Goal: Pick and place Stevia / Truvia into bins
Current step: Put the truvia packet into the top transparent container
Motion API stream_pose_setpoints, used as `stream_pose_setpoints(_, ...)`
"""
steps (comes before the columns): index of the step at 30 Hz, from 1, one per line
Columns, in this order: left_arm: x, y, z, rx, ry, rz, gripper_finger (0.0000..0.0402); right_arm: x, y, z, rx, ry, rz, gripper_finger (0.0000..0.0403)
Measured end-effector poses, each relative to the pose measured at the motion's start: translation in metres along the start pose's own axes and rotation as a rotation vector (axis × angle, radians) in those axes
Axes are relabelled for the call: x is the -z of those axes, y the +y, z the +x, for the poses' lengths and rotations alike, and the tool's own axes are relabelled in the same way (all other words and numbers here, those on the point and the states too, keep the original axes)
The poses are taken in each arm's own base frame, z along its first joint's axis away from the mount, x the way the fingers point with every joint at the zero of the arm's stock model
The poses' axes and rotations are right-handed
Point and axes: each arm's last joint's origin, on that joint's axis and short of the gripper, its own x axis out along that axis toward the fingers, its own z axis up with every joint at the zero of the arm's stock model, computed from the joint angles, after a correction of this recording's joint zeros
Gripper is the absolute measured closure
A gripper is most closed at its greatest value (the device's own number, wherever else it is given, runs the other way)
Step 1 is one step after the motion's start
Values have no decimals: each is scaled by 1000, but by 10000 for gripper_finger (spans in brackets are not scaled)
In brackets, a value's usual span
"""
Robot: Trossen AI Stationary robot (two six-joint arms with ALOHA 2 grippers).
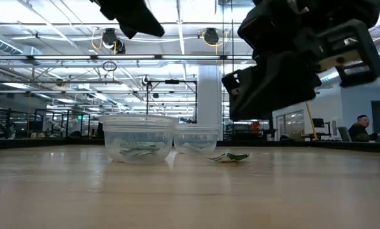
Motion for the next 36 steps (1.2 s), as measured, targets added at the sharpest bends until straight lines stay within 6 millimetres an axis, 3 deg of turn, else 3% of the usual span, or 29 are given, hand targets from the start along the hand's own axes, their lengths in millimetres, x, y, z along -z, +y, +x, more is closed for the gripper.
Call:
stream_pose_setpoints(4,-2,4,-3,-55,-23,-7,377,9,6,10,-16,38,-46,348)
stream_pose_setpoints(11,-1,6,-2,-120,-13,14,370,15,6,18,174,75,-196,340)
stream_pose_setpoints(23,0,6,-2,-119,-6,20,371,15,5,18,200,75,-162,254)
stream_pose_setpoints(36,0,6,-2,-118,-3,21,371,24,1,20,266,147,-124,252)
